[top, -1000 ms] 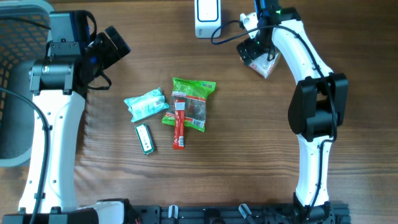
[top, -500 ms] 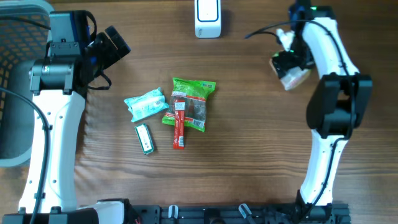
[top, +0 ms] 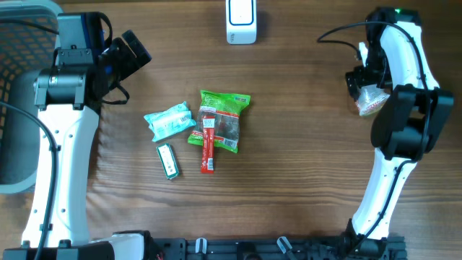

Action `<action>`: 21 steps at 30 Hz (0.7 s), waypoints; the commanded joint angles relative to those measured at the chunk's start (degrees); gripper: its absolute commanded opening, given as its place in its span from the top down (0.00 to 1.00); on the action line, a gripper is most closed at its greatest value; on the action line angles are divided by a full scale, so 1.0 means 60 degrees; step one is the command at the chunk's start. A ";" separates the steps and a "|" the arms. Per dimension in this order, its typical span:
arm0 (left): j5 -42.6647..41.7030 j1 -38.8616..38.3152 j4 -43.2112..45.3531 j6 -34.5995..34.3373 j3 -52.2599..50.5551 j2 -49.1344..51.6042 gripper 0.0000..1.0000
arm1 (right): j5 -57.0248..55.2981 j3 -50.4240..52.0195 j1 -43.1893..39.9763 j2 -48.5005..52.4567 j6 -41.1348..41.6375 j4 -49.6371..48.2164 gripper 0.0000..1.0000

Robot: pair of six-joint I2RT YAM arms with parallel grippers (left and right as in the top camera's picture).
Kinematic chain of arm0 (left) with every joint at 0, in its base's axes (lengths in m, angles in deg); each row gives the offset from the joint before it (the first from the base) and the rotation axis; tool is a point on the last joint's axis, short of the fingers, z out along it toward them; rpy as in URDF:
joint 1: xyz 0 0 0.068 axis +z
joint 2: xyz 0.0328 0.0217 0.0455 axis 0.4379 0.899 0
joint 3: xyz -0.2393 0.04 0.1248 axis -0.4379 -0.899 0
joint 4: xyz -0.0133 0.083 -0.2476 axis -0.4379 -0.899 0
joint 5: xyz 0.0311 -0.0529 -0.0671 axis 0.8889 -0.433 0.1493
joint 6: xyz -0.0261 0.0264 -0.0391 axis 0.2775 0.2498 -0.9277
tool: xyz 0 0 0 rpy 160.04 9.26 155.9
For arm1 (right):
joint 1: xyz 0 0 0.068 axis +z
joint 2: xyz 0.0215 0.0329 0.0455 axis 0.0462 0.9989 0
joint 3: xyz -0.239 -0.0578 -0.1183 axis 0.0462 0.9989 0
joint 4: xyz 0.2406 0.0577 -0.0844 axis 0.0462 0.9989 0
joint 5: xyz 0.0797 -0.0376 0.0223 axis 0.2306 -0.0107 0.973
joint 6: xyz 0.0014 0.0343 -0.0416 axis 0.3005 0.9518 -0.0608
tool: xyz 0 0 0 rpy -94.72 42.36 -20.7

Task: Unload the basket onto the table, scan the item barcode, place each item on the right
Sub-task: 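Move the cup right and set it down at the table's right, then reach the right gripper to the red stick snack and grasp it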

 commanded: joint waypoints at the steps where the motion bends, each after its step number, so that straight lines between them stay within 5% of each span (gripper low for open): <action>1: -0.0040 0.0044 0.0022 0.0182 0.0146 -0.0171 0.00 | -0.0437 -0.1071 0.0302 -0.0503 0.0200 -0.0146 0.00; 5: -0.0040 0.0044 0.0022 0.0182 0.0146 -0.0171 0.00 | -0.0146 -0.2543 0.0776 -0.1009 0.0240 -0.0153 0.00; 12: -0.0040 0.0044 0.0022 0.0182 0.0146 -0.0171 0.00 | 0.5370 -0.3300 0.1814 -0.2320 0.0313 -0.0517 0.00; 15: -0.0040 0.0044 0.0022 0.0182 0.0146 -0.0171 0.00 | 0.7468 -0.3300 0.2124 -0.2397 0.0790 -0.0186 0.16; 19: -0.0040 0.0044 0.0022 0.0182 0.0146 -0.0171 0.00 | 0.8389 -0.2896 0.2827 -0.2346 0.1260 0.0277 0.67; 21: -0.0040 0.0044 0.0022 0.0182 0.0146 -0.0171 0.00 | 0.8393 -0.2532 0.3162 -0.2346 0.1563 0.0244 0.69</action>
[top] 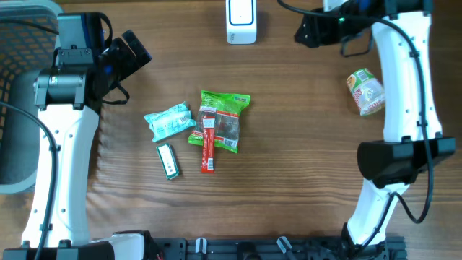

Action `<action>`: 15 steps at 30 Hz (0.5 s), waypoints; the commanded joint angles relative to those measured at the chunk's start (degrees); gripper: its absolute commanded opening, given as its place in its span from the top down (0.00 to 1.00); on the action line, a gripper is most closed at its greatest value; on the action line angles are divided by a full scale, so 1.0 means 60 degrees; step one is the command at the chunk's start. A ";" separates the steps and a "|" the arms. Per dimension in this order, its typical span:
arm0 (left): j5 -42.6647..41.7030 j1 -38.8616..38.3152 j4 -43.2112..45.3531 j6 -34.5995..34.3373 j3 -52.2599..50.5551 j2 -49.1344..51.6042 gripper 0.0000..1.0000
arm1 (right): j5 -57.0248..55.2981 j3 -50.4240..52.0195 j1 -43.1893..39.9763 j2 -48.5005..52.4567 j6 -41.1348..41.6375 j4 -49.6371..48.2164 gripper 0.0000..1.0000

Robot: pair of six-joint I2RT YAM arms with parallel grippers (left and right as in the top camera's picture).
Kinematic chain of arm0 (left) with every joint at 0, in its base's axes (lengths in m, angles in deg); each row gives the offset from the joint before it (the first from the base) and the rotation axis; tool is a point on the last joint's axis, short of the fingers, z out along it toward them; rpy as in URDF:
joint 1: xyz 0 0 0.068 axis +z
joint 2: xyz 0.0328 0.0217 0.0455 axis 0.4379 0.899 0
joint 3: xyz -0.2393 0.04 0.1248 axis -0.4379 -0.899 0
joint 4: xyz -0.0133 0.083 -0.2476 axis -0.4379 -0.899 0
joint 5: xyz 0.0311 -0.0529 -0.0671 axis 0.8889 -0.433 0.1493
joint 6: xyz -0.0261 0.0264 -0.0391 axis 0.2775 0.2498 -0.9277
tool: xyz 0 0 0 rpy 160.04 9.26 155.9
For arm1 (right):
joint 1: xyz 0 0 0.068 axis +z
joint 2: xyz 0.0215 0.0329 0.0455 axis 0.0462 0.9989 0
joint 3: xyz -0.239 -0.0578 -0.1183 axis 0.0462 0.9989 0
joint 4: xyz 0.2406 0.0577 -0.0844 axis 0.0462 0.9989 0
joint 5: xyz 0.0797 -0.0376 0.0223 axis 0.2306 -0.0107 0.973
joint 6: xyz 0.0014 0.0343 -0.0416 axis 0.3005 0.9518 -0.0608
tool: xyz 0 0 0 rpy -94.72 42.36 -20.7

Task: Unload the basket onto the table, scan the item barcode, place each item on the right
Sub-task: 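Reach the right gripper to the red stick snack and grasp it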

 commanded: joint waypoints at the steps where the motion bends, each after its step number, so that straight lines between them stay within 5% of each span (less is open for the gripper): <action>1: -0.0040 0.0044 0.0022 0.0182 0.0149 -0.0171 0.00 | 0.1341 0.0754 0.0765 0.0229 0.0882 -0.0047 0.73; 5: -0.0040 0.0044 0.0022 0.0182 0.0149 -0.0171 0.00 | 0.1337 0.2065 0.1727 0.0226 0.1534 -0.0801 0.76; 11: -0.0040 0.0044 0.0022 0.0182 0.0149 -0.0171 0.00 | 0.0386 0.4029 0.3115 0.0229 0.2892 -0.2918 0.39; 15: -0.0040 0.0044 0.0022 0.0182 0.0149 -0.0171 0.00 | 0.0331 0.5286 0.3956 0.0229 0.3493 -0.4131 0.31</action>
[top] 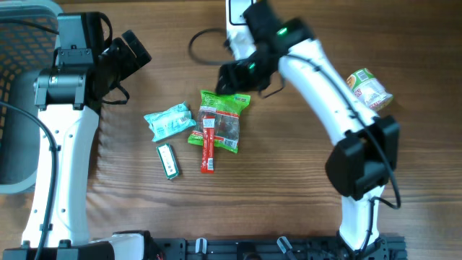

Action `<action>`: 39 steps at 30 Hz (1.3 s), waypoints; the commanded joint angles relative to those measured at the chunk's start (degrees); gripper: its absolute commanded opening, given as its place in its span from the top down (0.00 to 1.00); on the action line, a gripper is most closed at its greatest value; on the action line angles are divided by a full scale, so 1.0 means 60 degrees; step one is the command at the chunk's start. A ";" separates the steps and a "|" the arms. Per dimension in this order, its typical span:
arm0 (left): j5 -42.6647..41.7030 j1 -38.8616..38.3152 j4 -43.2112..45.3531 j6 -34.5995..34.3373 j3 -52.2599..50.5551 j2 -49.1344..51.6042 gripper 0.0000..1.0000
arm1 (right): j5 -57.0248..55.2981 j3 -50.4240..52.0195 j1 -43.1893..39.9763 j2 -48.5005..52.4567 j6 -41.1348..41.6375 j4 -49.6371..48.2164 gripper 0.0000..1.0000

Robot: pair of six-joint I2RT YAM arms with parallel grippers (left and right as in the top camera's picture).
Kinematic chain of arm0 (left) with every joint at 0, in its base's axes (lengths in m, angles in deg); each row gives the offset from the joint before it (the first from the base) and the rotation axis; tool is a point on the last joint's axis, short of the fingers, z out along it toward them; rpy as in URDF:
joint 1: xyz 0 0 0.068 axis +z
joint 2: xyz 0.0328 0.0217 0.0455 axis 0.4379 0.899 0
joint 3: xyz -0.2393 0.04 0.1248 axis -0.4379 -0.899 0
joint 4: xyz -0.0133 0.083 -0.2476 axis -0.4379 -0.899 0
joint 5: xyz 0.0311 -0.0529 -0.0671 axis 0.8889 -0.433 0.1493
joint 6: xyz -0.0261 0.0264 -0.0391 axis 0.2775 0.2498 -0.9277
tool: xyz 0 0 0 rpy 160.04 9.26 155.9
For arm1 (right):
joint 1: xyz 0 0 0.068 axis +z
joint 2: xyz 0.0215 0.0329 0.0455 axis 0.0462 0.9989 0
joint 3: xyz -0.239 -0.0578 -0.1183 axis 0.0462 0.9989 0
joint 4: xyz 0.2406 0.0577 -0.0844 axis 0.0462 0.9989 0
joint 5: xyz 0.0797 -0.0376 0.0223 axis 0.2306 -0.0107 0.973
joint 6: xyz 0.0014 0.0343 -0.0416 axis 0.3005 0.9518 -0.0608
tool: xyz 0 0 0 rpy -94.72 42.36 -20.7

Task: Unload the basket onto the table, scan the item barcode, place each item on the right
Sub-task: 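Reach the right gripper to the red stick snack and grasp it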

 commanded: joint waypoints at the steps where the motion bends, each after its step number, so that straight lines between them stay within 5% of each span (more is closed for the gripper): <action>1: -0.0040 0.0044 0.0022 0.0182 0.0149 -0.0171 0.00 | -0.0328 0.0969 0.0616 0.0142 0.1118 -0.0703 0.30; 7: -0.0040 0.0044 0.0022 0.0182 0.0149 -0.0171 0.00 | -0.2022 0.2113 0.1417 0.0142 0.2353 -0.1665 0.30; 18: -0.0040 0.0044 0.0022 0.0182 0.0149 -0.0171 0.00 | -0.2124 0.3355 0.1800 0.0142 0.2838 -0.3690 0.42; 27: -0.0040 0.0044 0.0022 0.0182 0.0149 -0.0171 0.00 | -0.2109 0.3847 0.1803 0.0142 0.2830 -0.4404 0.68; 31: -0.0040 0.0044 0.0022 0.0182 0.0149 -0.0171 0.00 | -0.2055 0.3847 0.1803 0.0142 0.2812 -0.4444 0.68; 34: -0.0040 0.0044 0.0022 0.0182 0.0149 -0.0171 0.00 | -0.2055 0.3850 0.1803 0.0142 0.2834 -0.4441 0.54; 39: -0.0040 0.0044 0.0022 0.0182 0.0149 -0.0171 0.00 | -0.2058 0.3985 0.1803 0.0157 0.3100 -0.4517 0.62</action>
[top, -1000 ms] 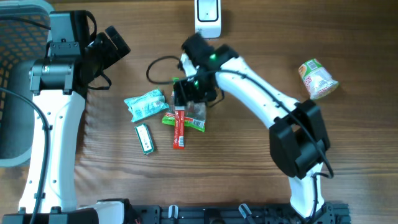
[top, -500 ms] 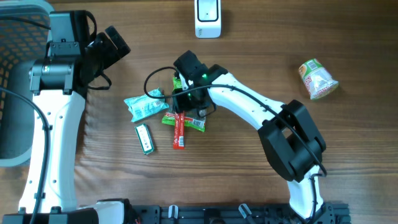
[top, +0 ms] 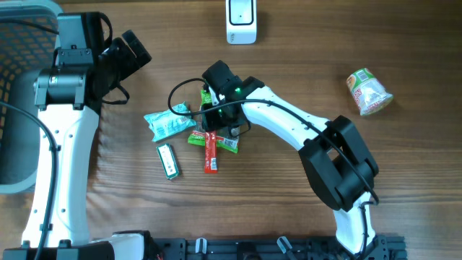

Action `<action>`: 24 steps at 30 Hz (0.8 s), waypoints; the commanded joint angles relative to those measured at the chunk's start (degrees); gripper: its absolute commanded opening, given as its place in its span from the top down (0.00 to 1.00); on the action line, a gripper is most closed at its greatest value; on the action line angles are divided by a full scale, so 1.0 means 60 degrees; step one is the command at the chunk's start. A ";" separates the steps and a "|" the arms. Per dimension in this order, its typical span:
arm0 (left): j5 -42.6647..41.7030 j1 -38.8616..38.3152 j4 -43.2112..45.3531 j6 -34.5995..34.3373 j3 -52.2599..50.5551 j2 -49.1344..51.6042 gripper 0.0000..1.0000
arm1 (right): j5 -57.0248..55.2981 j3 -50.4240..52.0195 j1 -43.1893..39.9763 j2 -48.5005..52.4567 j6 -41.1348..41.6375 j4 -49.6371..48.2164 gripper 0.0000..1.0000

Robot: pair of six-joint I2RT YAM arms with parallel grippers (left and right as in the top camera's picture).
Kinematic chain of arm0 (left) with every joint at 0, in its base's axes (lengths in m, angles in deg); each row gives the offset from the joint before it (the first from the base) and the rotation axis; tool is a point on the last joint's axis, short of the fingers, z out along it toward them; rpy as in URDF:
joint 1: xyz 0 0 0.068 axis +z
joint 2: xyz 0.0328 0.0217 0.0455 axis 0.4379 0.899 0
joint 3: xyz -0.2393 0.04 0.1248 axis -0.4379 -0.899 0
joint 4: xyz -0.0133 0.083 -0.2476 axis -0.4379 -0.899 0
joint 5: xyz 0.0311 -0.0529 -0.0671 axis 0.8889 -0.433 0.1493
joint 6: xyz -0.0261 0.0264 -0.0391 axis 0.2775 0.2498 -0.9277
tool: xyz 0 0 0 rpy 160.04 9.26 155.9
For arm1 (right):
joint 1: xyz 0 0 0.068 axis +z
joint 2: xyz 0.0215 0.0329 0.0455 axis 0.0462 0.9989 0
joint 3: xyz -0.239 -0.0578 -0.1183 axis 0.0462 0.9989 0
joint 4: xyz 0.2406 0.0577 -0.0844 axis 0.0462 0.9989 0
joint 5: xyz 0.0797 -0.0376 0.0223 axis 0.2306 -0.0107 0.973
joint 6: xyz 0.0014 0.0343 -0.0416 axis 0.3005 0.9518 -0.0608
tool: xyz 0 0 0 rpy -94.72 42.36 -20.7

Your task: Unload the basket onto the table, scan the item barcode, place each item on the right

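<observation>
My right gripper (top: 218, 121) is down over the green snack packet (top: 229, 144) at the table's middle. The wrist covers most of the packet and hides the fingers. A red stick pack (top: 210, 153) lies across the packet's lower edge. The white barcode scanner (top: 240, 22) stands at the far edge of the table. Far off at the upper left, my left gripper (top: 130, 54) hovers with its fingers spread and nothing between them.
A teal pouch (top: 167, 121) and a small green-and-white pack (top: 167, 160) lie left of the packet. A noodle cup (top: 369, 91) lies on its side at the right. A grey basket (top: 18, 94) stands beyond the left arm.
My right gripper was at the green packet's upper edge, below the scanner; now it is lower, over the packet's middle. The left arm and the noodle cup have not moved.
My right gripper was at the noodle cup at the far right. Then the cup lay free on the table and the gripper was up beside the scanner. Then it was at the green packet's top edge, and now it sits on the packet.
</observation>
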 commanded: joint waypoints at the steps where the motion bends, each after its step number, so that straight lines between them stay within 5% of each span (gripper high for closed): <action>1: -0.0040 0.0044 0.0022 0.0182 0.0149 -0.0171 0.00 | -0.0076 0.0288 -0.0011 0.0106 0.0244 -0.0157 0.67; 2: -0.0040 0.0044 0.0022 0.0182 0.0149 -0.0171 0.00 | -0.0076 0.0342 -0.0011 0.0106 0.0244 -0.0222 0.71; 4: -0.0040 0.0044 0.0022 0.0182 0.0149 -0.0171 0.00 | -0.0076 0.0390 -0.0011 0.0106 0.0215 -0.0284 0.96; 17: -0.0040 0.0044 0.0022 0.0182 0.0149 -0.0171 0.00 | 0.1005 0.0310 -0.1443 -0.2597 0.0259 0.1173 0.96; 24: -0.0040 0.0044 0.0022 0.0182 0.0149 -0.0171 0.00 | 0.0998 0.0313 -0.3147 -0.3370 0.3643 0.2492 0.96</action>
